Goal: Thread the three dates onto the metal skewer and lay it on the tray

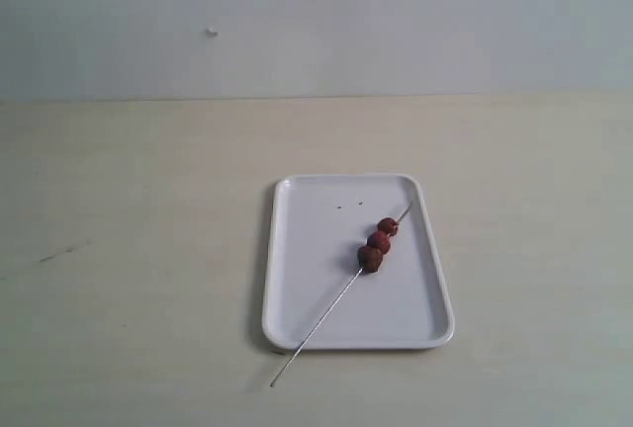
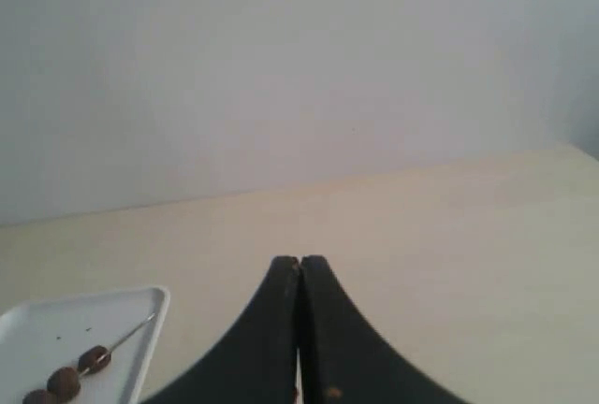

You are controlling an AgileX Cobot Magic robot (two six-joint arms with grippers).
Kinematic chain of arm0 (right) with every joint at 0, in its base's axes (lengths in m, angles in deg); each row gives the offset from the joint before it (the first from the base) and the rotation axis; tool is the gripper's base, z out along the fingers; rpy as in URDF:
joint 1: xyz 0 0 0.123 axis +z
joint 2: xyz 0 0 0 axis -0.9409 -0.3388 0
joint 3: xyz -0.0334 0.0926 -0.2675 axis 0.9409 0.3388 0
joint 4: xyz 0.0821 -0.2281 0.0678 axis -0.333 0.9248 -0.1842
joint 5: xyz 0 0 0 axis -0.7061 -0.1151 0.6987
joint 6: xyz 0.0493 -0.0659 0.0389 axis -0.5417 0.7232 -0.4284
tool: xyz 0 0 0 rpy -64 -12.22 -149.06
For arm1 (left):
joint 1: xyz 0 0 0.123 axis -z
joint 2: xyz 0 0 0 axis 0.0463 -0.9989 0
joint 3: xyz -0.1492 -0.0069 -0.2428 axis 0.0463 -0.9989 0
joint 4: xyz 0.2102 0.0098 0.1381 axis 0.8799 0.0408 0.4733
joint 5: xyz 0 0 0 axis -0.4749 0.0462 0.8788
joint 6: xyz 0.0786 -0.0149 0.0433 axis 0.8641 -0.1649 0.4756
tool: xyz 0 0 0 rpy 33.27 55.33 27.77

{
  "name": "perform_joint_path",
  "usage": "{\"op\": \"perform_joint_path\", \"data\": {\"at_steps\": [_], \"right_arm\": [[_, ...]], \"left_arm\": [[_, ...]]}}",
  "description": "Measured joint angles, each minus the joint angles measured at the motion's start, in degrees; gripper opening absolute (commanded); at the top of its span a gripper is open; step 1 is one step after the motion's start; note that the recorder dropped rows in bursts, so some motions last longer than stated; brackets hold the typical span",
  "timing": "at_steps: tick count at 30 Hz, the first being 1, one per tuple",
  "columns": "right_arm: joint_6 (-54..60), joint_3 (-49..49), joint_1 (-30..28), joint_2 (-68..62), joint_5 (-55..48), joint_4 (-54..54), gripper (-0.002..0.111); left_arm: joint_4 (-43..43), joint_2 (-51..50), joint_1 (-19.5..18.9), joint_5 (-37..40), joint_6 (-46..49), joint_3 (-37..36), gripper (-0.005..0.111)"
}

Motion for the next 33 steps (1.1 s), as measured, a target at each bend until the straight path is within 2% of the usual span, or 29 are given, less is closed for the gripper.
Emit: {"op": "perform_joint_path", "data": {"at_steps": [7, 29, 33], "right_arm": [[-0.23, 8.39, 0.00, 0.00, 1.65, -0.14, 0.000], [-0.23, 8.53, 0.00, 0.00, 1.81, -0.14, 0.000], [-0.23, 8.53, 0.00, 0.00, 1.81, -0.14, 0.000]], "left_arm": [[0.00, 0.00, 0.00, 0.00, 0.00, 0.00, 0.000], [0.42, 0.00, 0.00, 0.00, 0.13, 0.00, 0.000], [0.95, 0.05, -1.88, 0.00, 0.27, 0.00, 0.000]]}}
